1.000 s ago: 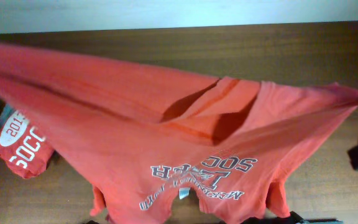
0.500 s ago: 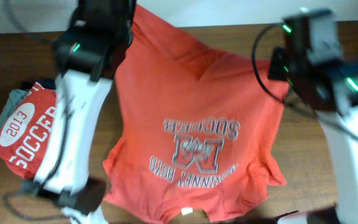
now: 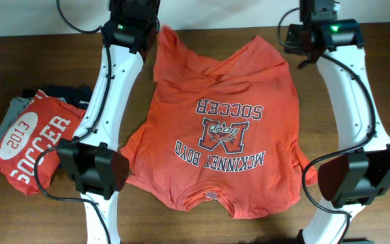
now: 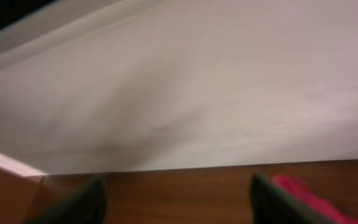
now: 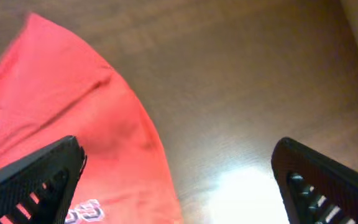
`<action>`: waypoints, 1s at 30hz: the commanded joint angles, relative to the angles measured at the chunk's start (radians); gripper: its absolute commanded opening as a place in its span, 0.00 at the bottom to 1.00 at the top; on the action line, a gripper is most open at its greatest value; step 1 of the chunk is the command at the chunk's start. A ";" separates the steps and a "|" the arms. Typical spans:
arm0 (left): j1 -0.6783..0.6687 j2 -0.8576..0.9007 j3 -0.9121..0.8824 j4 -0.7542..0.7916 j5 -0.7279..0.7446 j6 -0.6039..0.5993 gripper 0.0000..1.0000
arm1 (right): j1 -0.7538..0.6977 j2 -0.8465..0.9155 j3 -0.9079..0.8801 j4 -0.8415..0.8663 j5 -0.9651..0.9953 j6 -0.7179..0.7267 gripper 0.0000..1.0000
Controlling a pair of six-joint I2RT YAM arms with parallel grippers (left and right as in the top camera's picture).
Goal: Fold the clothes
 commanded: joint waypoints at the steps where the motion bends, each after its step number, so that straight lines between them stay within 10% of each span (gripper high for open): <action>1: 0.027 -0.106 0.040 -0.044 -0.050 0.004 0.84 | -0.057 -0.083 0.007 -0.041 -0.059 0.011 0.98; 12: 0.030 -0.503 0.044 -0.377 0.097 -0.014 0.99 | -0.124 -0.407 0.007 -0.206 -0.250 0.010 0.98; 30: 0.061 -0.560 -0.182 -0.954 0.192 -0.457 0.76 | -0.126 -0.578 -0.148 -0.476 -0.389 0.084 0.86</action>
